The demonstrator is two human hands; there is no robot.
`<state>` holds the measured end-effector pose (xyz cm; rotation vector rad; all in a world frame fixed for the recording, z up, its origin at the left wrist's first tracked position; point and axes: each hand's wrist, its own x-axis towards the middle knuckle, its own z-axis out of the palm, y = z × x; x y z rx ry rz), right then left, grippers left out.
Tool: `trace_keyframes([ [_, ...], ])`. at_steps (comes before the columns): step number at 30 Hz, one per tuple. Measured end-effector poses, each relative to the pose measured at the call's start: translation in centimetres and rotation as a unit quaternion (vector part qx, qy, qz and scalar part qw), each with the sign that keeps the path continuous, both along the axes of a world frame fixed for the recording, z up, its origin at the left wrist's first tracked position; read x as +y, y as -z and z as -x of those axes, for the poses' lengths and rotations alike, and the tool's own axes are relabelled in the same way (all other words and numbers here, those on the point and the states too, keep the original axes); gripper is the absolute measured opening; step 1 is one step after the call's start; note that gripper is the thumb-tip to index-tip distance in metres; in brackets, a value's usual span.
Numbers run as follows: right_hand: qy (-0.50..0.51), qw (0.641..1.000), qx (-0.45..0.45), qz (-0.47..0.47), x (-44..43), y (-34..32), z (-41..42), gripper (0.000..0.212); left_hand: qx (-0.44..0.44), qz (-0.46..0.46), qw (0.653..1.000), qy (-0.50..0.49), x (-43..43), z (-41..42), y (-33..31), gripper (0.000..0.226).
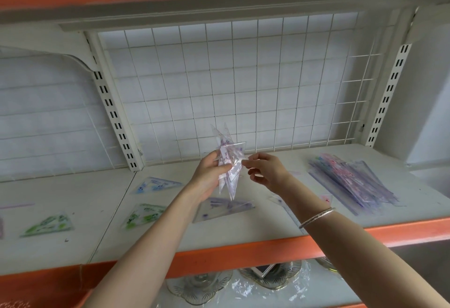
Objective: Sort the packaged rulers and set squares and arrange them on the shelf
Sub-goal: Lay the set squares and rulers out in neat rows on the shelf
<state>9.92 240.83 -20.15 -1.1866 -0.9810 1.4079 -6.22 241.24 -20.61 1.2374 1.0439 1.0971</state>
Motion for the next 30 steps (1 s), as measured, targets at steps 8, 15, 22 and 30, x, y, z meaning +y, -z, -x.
trace_keyframes([
  [8, 0.006, 0.995, 0.097, -0.004, -0.3, 0.9, 2.4, 0.024, -0.003, -0.029, 0.999, -0.025, -0.6, 2.6, 0.9, 0.028],
  [15, -0.003, 0.998, 0.068, 0.012, -0.6, 1.1, 3.4, 0.020, 0.007, -0.042, 0.998, -0.054, -0.7, 3.7, 1.5, 0.025],
  [22, 0.056, 0.994, 0.094, -0.013, -0.1, 0.8, 3.6, 0.024, 0.030, -0.058, 0.992, -0.108, -0.2, 3.8, 1.5, 0.058],
  [30, 0.097, 0.987, 0.107, -0.067, 0.0, -0.4, 2.4, 0.014, 0.176, -0.134, 0.964, -0.144, 0.6, 4.3, 0.8, 0.021],
])
